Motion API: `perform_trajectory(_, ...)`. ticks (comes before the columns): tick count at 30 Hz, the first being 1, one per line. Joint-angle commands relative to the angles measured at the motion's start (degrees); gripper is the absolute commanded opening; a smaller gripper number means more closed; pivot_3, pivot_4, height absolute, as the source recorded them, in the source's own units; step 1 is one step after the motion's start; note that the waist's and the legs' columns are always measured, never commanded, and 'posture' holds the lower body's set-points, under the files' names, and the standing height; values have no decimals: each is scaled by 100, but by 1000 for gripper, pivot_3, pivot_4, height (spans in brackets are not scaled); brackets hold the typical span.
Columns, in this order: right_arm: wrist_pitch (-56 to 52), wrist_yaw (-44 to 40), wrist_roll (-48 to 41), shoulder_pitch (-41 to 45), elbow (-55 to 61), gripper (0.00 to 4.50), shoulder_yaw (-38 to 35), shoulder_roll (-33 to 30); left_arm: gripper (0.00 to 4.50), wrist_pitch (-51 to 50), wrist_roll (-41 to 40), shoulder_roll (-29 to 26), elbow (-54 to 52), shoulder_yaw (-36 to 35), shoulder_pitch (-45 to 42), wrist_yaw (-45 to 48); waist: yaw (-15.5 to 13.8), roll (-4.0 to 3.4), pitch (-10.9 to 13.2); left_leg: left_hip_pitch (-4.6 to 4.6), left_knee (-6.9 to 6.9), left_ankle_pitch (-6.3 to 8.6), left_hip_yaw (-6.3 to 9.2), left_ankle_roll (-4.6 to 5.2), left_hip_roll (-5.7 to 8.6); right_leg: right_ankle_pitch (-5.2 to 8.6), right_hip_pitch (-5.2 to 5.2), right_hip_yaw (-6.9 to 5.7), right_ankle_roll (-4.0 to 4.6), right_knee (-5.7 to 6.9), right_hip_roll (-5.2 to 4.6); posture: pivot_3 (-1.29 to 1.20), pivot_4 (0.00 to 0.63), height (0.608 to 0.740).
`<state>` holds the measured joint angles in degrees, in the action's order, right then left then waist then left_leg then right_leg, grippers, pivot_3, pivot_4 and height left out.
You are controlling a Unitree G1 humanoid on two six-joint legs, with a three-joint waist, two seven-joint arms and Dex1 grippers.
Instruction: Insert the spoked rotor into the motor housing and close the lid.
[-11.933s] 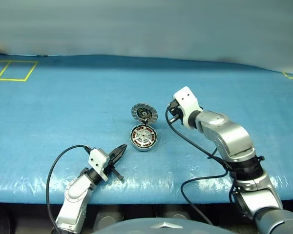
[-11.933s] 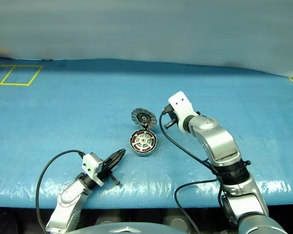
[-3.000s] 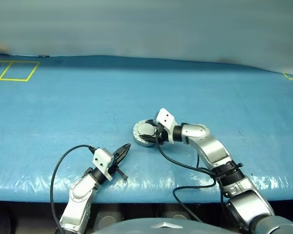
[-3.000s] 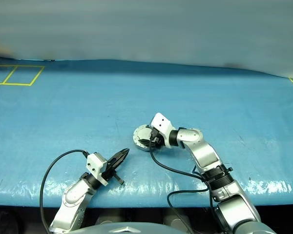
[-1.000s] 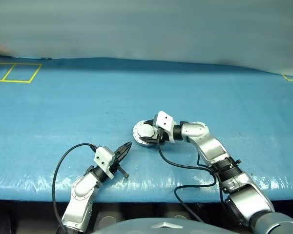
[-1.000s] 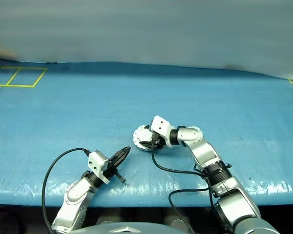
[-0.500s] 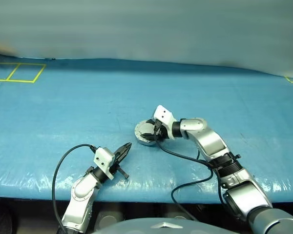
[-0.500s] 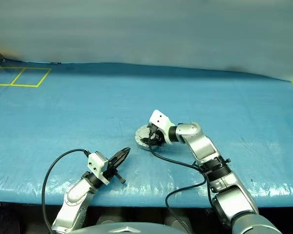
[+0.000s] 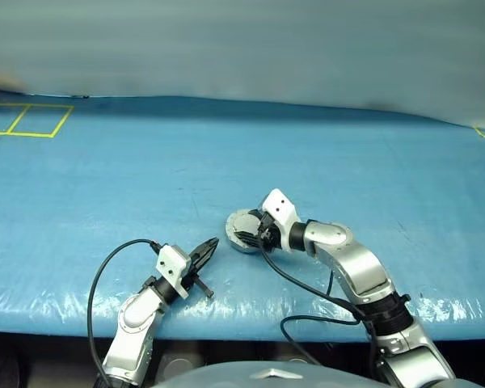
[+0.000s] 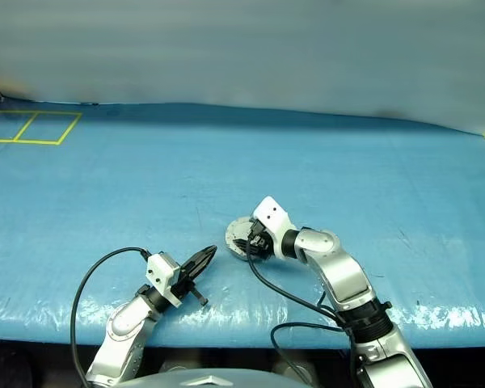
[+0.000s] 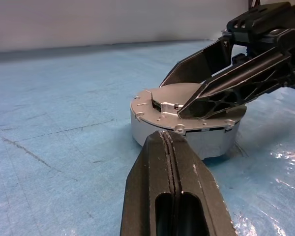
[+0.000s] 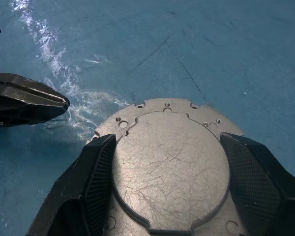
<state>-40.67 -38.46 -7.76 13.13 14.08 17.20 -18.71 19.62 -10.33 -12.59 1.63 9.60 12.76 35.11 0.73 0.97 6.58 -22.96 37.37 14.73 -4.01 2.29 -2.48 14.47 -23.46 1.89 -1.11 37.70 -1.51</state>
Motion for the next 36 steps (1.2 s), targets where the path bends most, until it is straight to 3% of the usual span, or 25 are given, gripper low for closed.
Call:
perform_trajectory(1, -606, 256, -117, -482, -13, 3039, 289, 195, 0, 116, -70, 19, -90, 8, -20, 42, 10, 1, -1, 0, 0, 0, 0, 0, 0, 1, 0, -1, 0, 0, 0, 0, 150, 740)
perform_trajectory(18, 351, 1237, 468, -453, -383, 3039, 349, 529, 0, 70, -61, 34, -112, 11, -29, 45, 118, 23, 10, 33, -1, -1, 0, -1, -23, 3, 4, -91, -7, 11, -18, 0, 150, 740)
perform_trajectory(29, -162, 1302, 575, -25, -383, 3039, 380, 280, 0, 65, -72, 28, -101, 4, -56, 57, 65, 16, 26, 22, 1, -1, -6, -1, -24, -11, -1, -107, 12, 6, -34, 0, 150, 740)
perform_trajectory(36, -1166, 1140, -223, 258, 128, 3039, -76, 567, 0, 53, -74, 6, -123, -21, -32, 45, 35, 16, 33, 0, 1, -1, -7, -1, -15, -9, -13, -114, 7, 0, -49, 0, 150, 740)
